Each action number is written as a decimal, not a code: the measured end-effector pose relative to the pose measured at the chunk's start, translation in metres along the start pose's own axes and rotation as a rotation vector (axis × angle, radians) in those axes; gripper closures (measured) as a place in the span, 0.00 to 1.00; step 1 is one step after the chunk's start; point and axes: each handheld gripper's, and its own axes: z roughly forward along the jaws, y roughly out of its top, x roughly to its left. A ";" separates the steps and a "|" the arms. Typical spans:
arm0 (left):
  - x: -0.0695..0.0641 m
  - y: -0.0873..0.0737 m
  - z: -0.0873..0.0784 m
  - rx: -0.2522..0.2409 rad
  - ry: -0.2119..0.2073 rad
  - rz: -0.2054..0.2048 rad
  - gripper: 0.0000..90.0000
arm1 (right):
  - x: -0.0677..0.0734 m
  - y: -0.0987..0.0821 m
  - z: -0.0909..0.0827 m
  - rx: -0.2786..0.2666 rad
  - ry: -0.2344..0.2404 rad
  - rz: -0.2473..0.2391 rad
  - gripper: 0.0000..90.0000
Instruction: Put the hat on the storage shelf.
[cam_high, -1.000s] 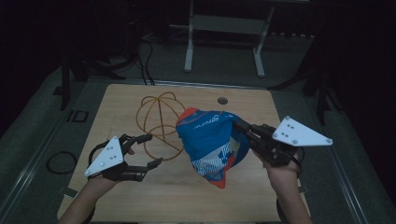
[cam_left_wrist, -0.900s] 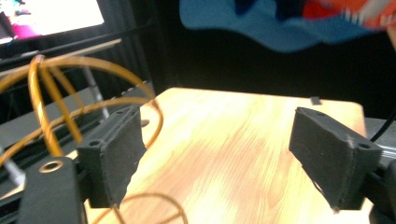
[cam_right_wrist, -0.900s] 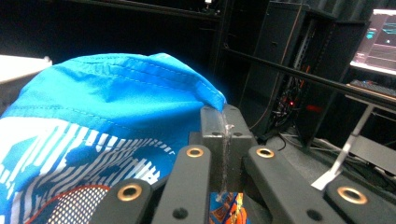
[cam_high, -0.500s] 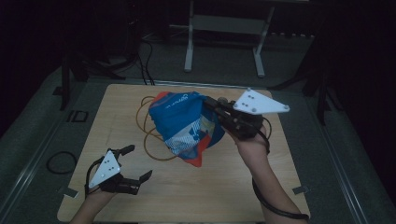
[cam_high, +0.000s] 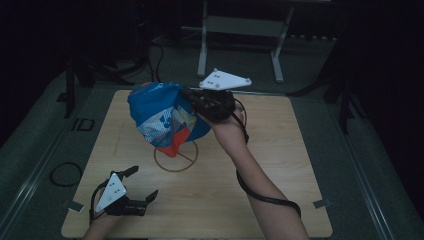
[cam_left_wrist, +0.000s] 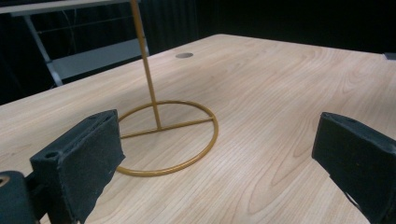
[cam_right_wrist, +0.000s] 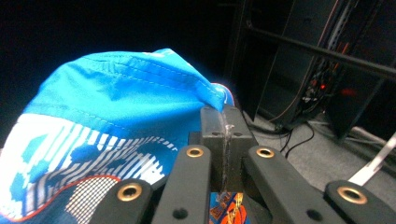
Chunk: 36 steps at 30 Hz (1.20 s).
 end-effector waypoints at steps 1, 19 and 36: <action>0.001 -0.001 -0.001 0.000 -0.001 -0.014 0.02 | 0.000 0.000 0.006 0.007 0.006 0.005 1.00; 0.006 -0.010 0.000 -0.008 -0.014 -0.061 0.02 | -0.001 -0.024 0.066 0.132 0.049 0.073 1.00; 0.005 -0.012 0.003 -0.001 -0.034 -0.081 0.02 | -0.011 -0.050 0.042 0.136 0.034 0.102 1.00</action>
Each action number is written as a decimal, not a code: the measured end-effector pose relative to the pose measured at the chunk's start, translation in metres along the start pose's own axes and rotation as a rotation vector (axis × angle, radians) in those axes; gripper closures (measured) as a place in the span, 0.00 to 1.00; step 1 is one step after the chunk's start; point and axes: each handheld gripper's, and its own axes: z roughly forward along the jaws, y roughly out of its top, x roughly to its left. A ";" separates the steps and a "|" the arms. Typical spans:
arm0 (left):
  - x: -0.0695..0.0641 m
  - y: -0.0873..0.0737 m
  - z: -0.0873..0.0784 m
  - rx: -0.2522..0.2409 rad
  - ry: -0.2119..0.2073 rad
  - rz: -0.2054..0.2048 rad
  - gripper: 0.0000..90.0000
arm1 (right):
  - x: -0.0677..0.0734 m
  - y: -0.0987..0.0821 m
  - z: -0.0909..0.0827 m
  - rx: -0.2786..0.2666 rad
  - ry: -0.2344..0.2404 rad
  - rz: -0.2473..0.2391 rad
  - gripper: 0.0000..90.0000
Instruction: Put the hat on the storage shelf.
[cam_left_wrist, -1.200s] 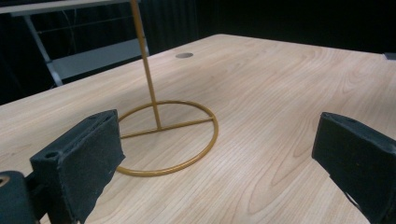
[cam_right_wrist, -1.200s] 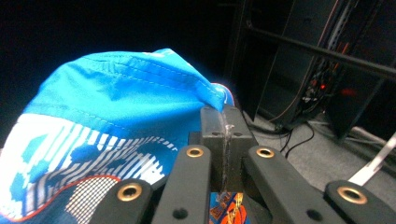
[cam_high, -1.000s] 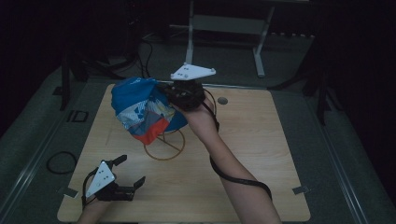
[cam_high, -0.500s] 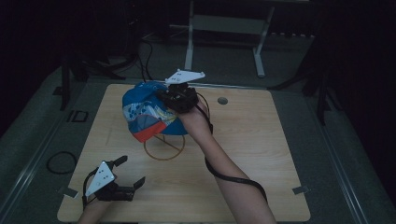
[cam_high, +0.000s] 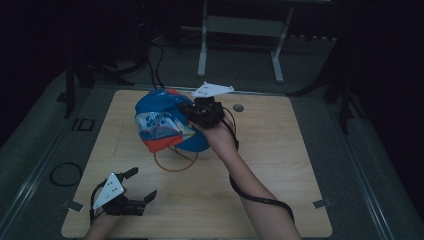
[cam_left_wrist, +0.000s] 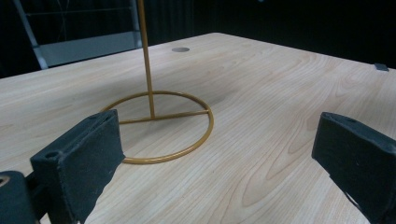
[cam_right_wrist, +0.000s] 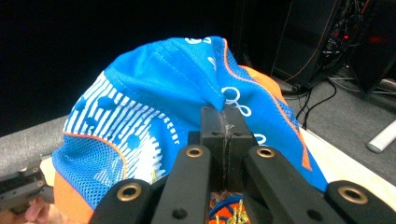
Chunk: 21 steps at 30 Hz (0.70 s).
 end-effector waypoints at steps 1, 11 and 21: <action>0.000 0.000 0.000 0.000 -0.002 -0.003 0.02 | 0.000 -0.001 -0.001 0.003 0.006 0.002 1.00; 0.001 -0.001 0.001 0.003 -0.007 -0.007 0.02 | -0.002 -0.008 -0.004 -0.007 0.008 0.017 0.95; 0.001 -0.002 0.001 0.003 -0.017 -0.008 0.02 | -0.001 -0.011 0.000 -0.011 0.007 0.017 0.69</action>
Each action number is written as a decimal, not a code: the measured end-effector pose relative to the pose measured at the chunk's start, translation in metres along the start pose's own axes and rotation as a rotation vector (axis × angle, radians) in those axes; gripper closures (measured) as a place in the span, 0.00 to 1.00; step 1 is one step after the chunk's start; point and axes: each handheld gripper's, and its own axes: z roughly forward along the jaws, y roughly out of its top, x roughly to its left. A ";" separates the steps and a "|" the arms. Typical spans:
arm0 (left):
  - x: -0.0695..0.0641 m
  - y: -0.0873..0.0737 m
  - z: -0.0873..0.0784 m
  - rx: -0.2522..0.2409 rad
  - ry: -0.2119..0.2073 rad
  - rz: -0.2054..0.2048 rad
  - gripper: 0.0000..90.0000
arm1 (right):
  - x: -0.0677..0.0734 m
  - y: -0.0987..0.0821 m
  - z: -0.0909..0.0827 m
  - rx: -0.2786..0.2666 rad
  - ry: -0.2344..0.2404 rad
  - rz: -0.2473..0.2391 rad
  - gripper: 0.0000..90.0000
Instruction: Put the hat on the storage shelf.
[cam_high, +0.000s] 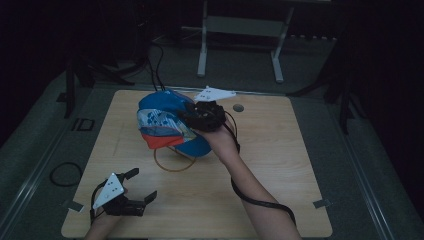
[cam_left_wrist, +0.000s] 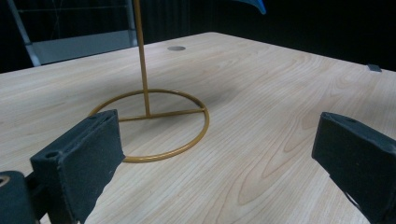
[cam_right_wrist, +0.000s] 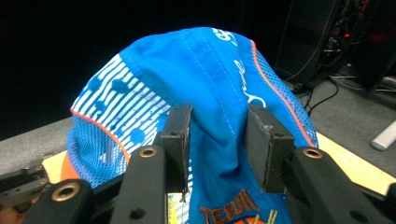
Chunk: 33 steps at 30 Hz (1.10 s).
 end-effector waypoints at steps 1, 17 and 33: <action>0.000 0.000 0.000 -0.001 -0.001 -0.001 0.02 | 0.000 0.000 0.000 0.004 -0.002 -0.001 0.67; 0.000 -0.001 0.001 0.001 -0.001 -0.002 0.02 | -0.002 -0.002 -0.020 -0.051 0.035 0.011 0.45; 0.000 -0.002 0.003 0.008 0.005 0.006 0.02 | 0.000 -0.028 -0.050 -0.047 0.124 -0.026 0.19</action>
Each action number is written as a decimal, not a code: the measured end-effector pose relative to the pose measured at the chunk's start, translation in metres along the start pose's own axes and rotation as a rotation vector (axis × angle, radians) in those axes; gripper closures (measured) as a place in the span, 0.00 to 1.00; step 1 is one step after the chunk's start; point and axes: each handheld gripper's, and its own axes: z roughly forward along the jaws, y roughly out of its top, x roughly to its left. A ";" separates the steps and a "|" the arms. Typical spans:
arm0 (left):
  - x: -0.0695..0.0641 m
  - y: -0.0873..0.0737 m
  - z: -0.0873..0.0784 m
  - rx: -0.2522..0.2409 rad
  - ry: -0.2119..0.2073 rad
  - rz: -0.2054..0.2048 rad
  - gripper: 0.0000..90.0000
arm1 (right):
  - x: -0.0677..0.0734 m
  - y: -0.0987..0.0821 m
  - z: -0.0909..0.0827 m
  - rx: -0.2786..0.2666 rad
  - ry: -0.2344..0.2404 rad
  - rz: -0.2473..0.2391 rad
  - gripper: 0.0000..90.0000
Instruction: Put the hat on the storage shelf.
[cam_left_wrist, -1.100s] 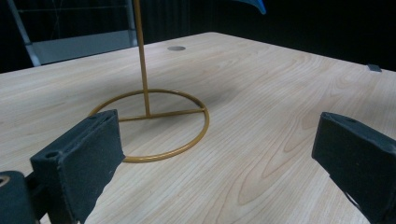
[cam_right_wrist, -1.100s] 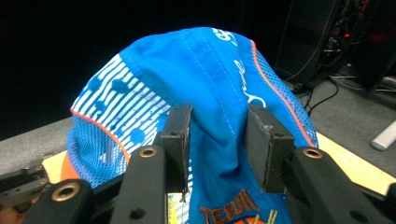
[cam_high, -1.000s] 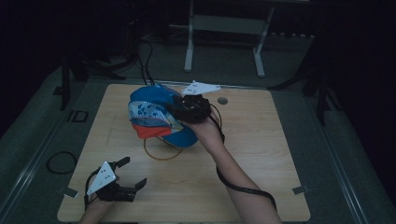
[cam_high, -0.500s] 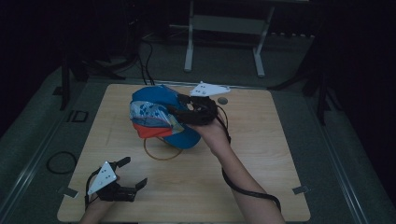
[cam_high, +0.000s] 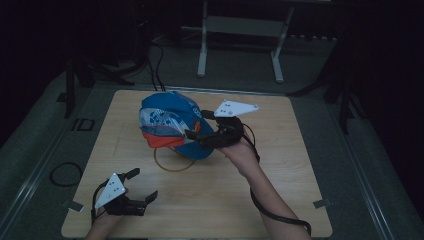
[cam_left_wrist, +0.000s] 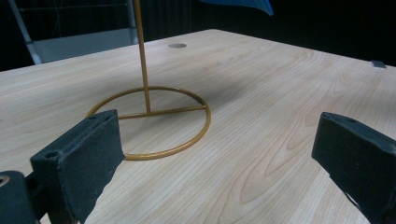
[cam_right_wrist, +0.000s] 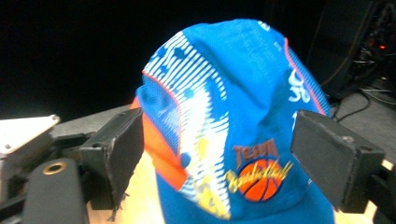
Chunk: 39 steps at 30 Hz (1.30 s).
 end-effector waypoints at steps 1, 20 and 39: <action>0.000 0.000 0.000 0.000 -0.001 -0.002 0.02 | 0.000 -0.003 -0.002 -0.002 0.006 0.004 0.18; 0.001 -0.002 0.001 -0.004 -0.008 0.002 0.02 | -0.004 -0.062 -0.031 0.066 -0.105 -0.046 0.15; 0.002 -0.004 0.001 0.006 -0.002 -0.001 0.02 | -0.013 -0.128 -0.064 0.085 -0.166 0.014 0.16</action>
